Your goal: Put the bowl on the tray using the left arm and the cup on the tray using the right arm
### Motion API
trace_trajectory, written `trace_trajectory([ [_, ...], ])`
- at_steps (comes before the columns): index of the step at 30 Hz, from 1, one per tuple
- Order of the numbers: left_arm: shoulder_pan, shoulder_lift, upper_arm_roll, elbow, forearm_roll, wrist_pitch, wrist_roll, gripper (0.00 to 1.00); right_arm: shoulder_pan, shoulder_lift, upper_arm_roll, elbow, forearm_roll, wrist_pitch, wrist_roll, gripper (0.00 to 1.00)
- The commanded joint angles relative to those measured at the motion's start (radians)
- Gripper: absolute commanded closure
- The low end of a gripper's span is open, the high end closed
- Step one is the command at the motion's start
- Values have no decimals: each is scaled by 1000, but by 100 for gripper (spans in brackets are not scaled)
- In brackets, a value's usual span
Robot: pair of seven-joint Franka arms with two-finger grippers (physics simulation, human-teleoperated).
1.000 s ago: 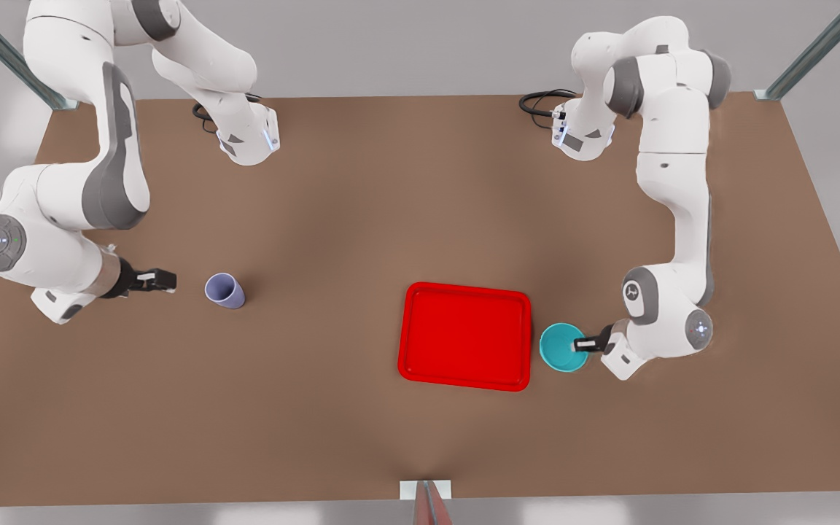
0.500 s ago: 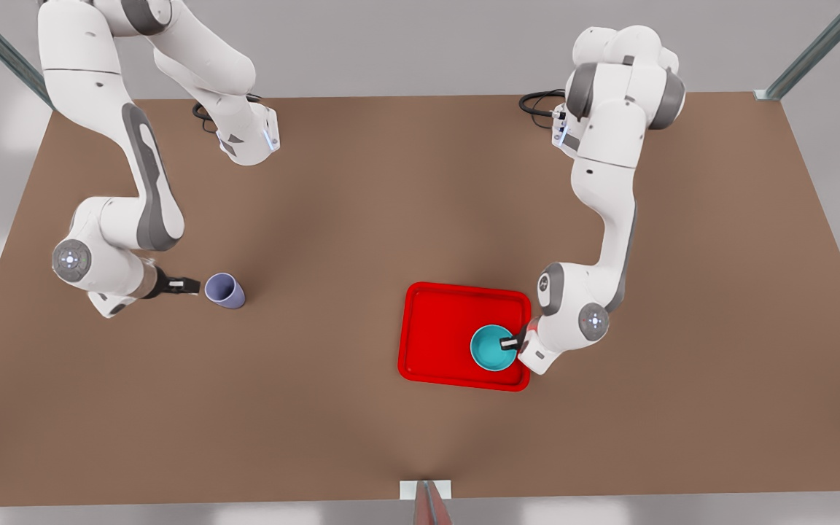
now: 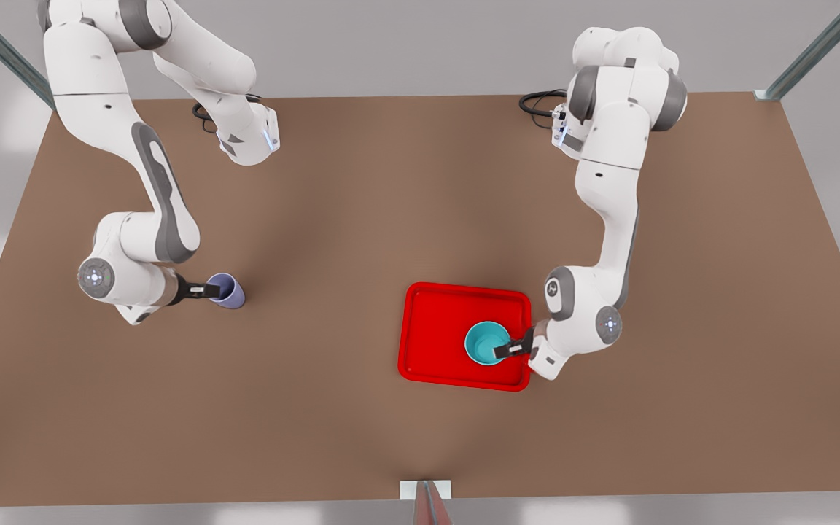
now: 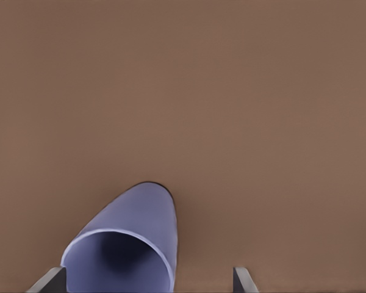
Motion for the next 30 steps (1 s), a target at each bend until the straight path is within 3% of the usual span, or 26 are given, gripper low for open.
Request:
trace_trajectory([
  [1,0,-1,5,2,28,0,0,0,-1,-1,0,-19,0,17,0,0],
  [7,-8,-71,79,28,34,-23,-39,0,-44,-79,6,-56,-2,124,-1,0],
  [8,-11,-108,137,31,54,-139,-40,0,-49,-84,6,-60,-2,127,-1,0],
  [10,-18,-123,265,235,208,-521,-39,0,-61,-163,8,-191,0,227,0,0],
  [12,-20,-150,282,350,398,-612,41,0,-61,-163,6,-206,0,225,2,0],
  [14,-18,-202,292,377,455,-675,112,0,-77,-159,6,-214,2,227,6,0],
  [16,-12,-315,282,373,538,-729,116,0,-77,-156,6,-220,2,225,28,0],
  [20,123,-484,58,267,717,-736,153,0,-78,-154,8,-221,3,218,31,0],
  [30,109,-467,62,252,712,-744,148,0,-67,-113,43,-221,9,210,101,0],
])
